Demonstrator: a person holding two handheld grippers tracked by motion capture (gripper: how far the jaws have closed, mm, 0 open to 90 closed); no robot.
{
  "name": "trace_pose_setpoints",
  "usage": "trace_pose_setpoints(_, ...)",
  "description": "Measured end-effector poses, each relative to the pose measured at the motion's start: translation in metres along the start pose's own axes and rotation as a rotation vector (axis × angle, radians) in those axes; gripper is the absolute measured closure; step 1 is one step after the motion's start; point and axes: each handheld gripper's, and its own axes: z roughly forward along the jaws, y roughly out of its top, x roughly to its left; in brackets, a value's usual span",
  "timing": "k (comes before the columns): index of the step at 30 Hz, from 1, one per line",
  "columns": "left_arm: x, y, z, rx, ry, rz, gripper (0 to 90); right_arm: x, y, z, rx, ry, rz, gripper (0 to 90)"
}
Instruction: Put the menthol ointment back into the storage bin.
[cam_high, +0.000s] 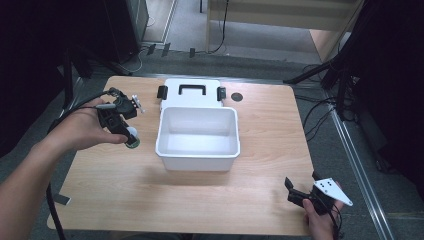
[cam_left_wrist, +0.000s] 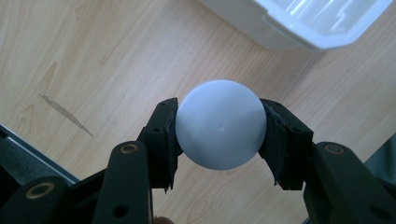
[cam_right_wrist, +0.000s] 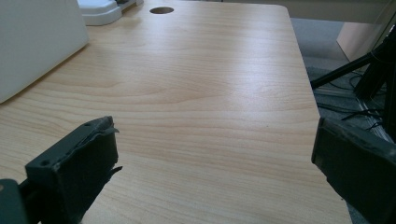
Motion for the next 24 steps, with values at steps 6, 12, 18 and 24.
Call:
trace_pose_setpoints(6, 0.004, 0.012, -0.014, 0.001, 0.014, 0.005, 51.4, 0.0, 0.0, 0.0, -0.001, 0.002, 0.0, 0.4)
trace_pose_setpoints(12, 0.003, 0.024, -0.025, -0.016, 0.02, 0.004, 51.4, 0.0, 0.0, 0.0, -0.001, 0.003, 0.001, 0.4)
trace_pose_setpoints(18, 0.0, 0.036, -0.033, -0.025, 0.023, 0.02, 51.4, 0.0, 0.0, 0.0, -0.003, 0.005, 0.002, 0.4)
trace_pose_setpoints(24, -0.004, 0.049, -0.04, -0.037, 0.03, 0.039, 51.5, 0.0, 0.0, 0.0, -0.004, 0.005, 0.0, 0.4)
